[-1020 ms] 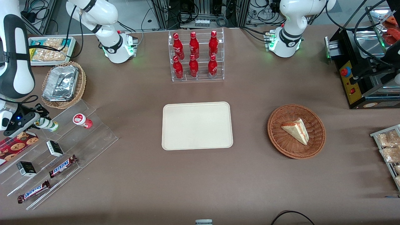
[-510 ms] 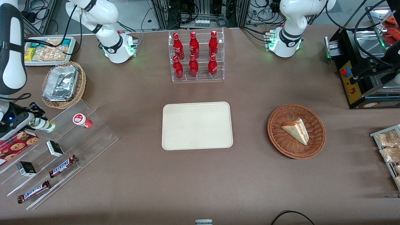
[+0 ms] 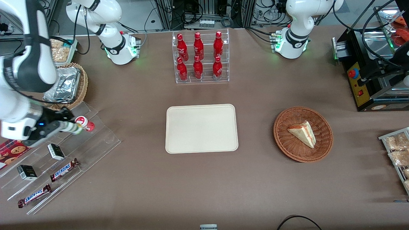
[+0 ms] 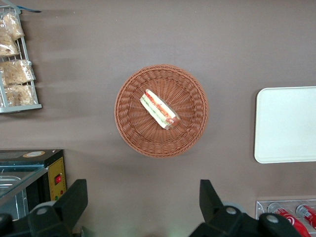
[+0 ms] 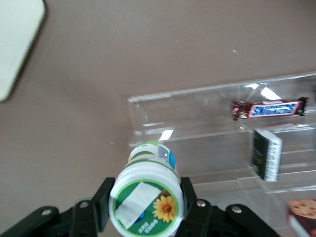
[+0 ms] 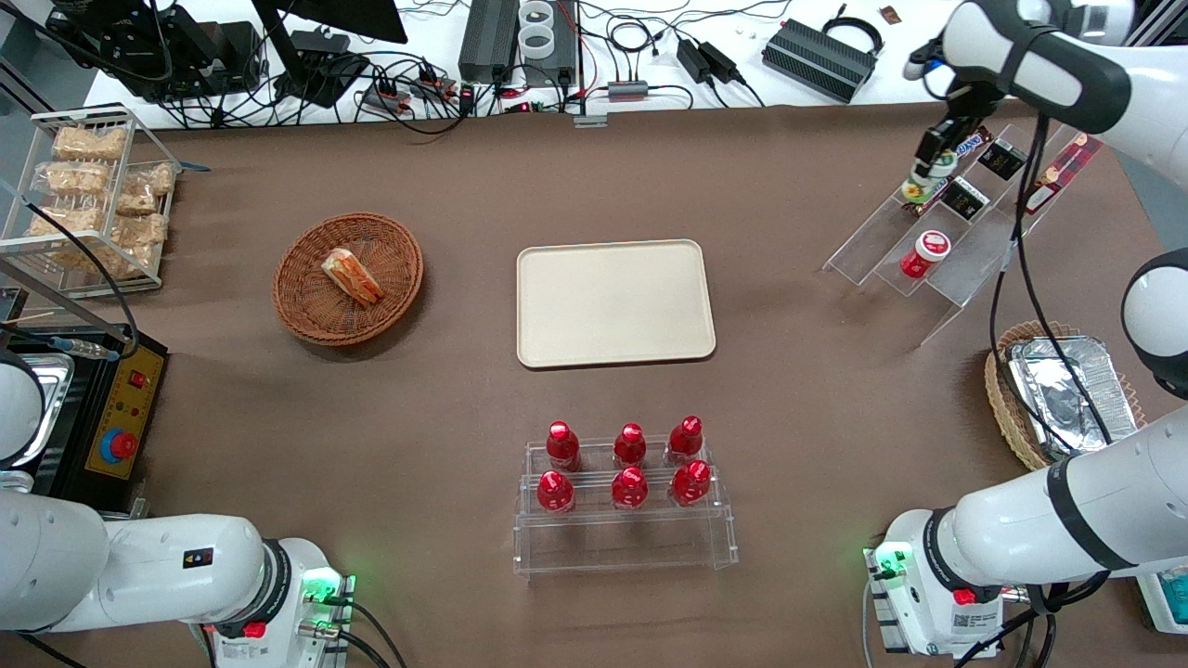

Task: Place green gum on tray
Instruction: 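Lift the gum bottle and carry it over the cream tray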

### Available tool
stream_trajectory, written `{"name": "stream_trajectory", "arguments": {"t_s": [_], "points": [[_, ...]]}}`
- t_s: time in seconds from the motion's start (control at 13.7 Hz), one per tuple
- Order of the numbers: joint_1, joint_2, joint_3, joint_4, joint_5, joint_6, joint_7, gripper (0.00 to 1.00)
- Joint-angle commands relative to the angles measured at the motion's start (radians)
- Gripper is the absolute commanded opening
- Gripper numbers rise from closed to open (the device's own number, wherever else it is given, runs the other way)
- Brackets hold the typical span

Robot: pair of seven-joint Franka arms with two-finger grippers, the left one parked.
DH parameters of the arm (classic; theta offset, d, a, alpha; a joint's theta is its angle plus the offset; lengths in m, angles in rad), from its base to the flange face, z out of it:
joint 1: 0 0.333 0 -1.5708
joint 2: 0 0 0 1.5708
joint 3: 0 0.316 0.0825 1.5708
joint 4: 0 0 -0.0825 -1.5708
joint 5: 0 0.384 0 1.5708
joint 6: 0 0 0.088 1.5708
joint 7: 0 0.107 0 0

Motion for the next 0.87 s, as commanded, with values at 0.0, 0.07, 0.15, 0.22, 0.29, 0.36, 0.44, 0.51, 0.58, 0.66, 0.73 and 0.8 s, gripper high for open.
{"name": "stream_trajectory", "arguments": {"t_s": [0.0,0.07,0.15,0.22,0.29,0.36,0.44,0.51,0.58,0.66,0.73,0.8], "points": [[0.099,0.010,-0.007,0.025,0.022,-0.030,0.180,0.00],[0.136,0.013,-0.009,0.025,0.024,-0.030,0.254,0.00],[0.177,0.024,-0.007,0.038,0.024,-0.030,0.343,0.00],[0.213,0.044,-0.007,0.049,0.025,-0.030,0.418,0.00],[0.245,0.056,-0.006,0.057,0.027,-0.028,0.484,0.00],[0.280,0.076,-0.006,0.067,0.050,-0.028,0.561,0.00],[0.306,0.097,-0.007,0.081,0.088,-0.027,0.624,0.00],[0.341,0.128,-0.007,0.107,0.123,-0.022,0.690,0.00],[0.377,0.166,-0.007,0.144,0.137,-0.019,0.757,0.00],[0.413,0.202,-0.007,0.184,0.137,-0.019,0.820,0.00],[0.449,0.243,-0.007,0.227,0.136,-0.018,0.886,0.00],[0.479,0.280,-0.007,0.268,0.136,-0.018,0.937,0.00]]}}
